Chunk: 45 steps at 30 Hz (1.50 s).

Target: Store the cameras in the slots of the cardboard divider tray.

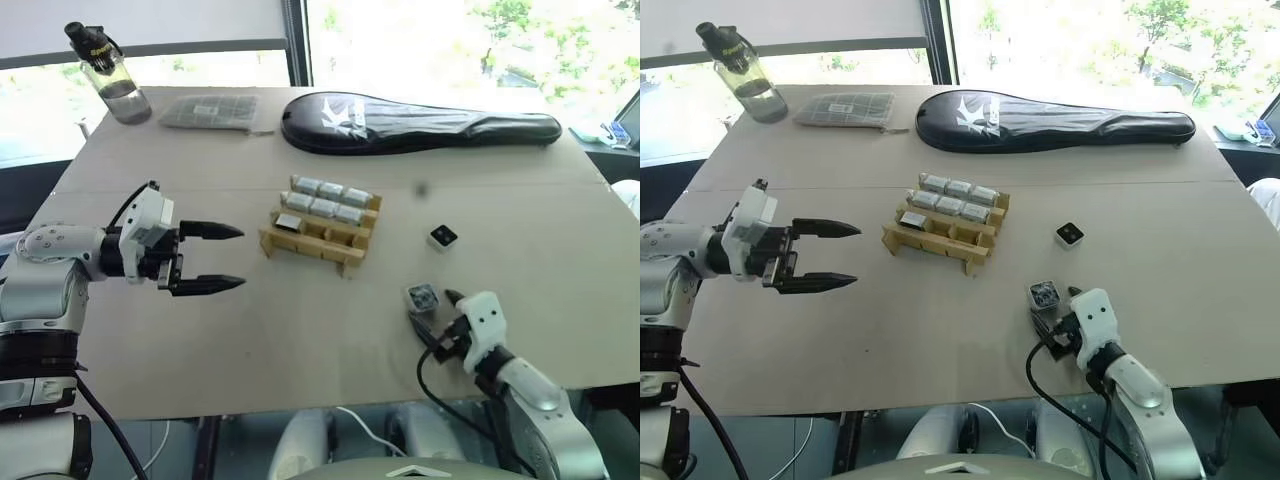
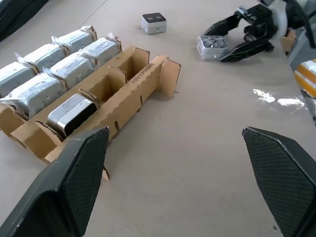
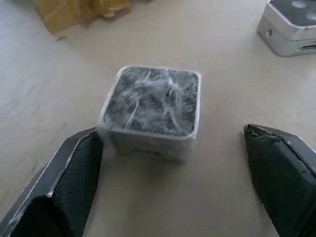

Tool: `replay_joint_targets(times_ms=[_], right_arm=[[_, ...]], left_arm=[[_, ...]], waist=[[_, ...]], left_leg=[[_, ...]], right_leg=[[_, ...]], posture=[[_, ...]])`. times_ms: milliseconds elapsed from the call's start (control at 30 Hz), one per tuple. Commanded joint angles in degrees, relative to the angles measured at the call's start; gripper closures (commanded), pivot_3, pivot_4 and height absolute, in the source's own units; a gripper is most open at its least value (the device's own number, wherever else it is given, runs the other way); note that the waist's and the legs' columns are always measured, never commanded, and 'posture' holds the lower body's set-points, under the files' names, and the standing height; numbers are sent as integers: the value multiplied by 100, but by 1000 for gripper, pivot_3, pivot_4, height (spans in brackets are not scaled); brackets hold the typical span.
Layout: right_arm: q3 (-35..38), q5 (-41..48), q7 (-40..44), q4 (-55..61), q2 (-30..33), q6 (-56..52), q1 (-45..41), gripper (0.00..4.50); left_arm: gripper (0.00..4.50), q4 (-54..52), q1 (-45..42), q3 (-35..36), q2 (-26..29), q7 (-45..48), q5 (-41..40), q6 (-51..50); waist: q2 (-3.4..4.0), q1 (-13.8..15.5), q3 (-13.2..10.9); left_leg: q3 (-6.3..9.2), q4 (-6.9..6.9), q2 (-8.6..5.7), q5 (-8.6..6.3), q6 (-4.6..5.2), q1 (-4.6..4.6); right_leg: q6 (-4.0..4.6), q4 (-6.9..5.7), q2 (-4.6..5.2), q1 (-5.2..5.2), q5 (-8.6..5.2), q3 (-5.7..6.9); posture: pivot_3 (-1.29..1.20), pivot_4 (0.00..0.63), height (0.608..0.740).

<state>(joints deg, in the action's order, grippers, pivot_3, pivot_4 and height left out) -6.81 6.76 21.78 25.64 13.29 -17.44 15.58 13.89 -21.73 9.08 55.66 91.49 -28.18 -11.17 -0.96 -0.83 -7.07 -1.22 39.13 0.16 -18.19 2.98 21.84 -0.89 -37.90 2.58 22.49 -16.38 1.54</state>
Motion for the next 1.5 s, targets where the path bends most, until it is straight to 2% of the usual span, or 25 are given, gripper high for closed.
replay_joint_targets(times_ms=[33,300,400,500,533,667,767,867,967,1133,1233,1333,1500], right_arm=[[-30,-13,-42,-50,-10,146,-110,32],[-62,59,42,-233,-26,201,-304,32],[-58,80,34,-229,-33,261,-260,913],[-42,99,32,-206,-22,275,-213,2299],[-37,100,32,-197,-17,276,-203,2567],[-2,83,64,-153,57,310,-221,2557],[16,-74,275,-58,421,344,-494,2557],[-285,-538,800,-71,1142,681,-1173,2557],[-698,-922,1223,-353,1478,1123,-2192,2557],[-1449,-1810,1464,-1354,1426,2506,-4051,2557],[-1723,-2237,1319,-1923,1328,3351,-4670,2557],[-1806,-2455,1187,-2260,1270,3925,-4897,2557],[-1820,-2621,1104,-2546,1240,4637,-5042,2557]], left_arm=[[0,-199,43,237,203,78,-126,-71],[0,-108,-16,190,277,96,-67,-4],[0,-137,31,207,281,87,-74,-15],[0,-126,33,205,283,81,-68,-24],[0,-126,32,203,283,81,-67,-27],[0,-146,7,192,255,61,-85,-58],[0,-295,-29,177,119,-26,-241,-270],[0,-444,-201,-8,-152,-271,-288,-548],[0,-695,-584,-111,-734,-760,-623,-1158],[0,-1073,-1095,-466,-1691,-1916,-787,-2242],[0,-1167,-1267,-459,-2039,-2373,-897,-2618],[0,-1201,-1369,-374,-2150,-2535,-1102,-2953],[0,-1197,-1384,-370,-1955,-2388,-1240,-3218]], waist=[[0,4,0],[0,4,0],[0,5,0],[0,6,0],[0,7,0],[-1,7,1],[-1,8,0],[-1,9,-1],[-4,11,0],[-9,-14,2],[-11,-39,2],[-10,-42,2],[-9,-74,2]], left_leg=[[0,2,0,0,0,0],[0,2,0,0,0,0],[0,2,0,0,0,0],[1,2,0,0,0,0],[0,2,0,0,0,0],[0,3,0,0,0,1],[0,3,0,0,0,1],[0,11,-5,-1,1,1],[4,14,-4,0,1,0],[11,14,-1,0,0,6],[11,17,-5,0,0,7],[19,18,-5,1,-1,8],[22,20,-5,3,-4,9]], right_leg=[[0,0,0,0,0,0],[0,-3,0,0,0,1],[0,-3,0,0,0,1],[0,-3,0,0,0,1],[0,-3,0,0,0,2],[0,-3,0,0,0,1],[0,-3,0,0,0,1],[0,-3,2,-1,0,0],[0,-6,-3,-2,0,3],[-1,-7,-9,0,1,1],[-2,-10,-4,0,2,-3],[-2,-10,-2,0,2,4],[-2,-5,0,-1,2,10]], posture=[[0,150,740],[0,150,740],[0,150,740],[0,150,740],[0,150,740],[0,150,740],[0,150,740],[0,150,740],[0,150,740],[0,150,740],[0,150,740],[0,150,740],[0,150,740]])
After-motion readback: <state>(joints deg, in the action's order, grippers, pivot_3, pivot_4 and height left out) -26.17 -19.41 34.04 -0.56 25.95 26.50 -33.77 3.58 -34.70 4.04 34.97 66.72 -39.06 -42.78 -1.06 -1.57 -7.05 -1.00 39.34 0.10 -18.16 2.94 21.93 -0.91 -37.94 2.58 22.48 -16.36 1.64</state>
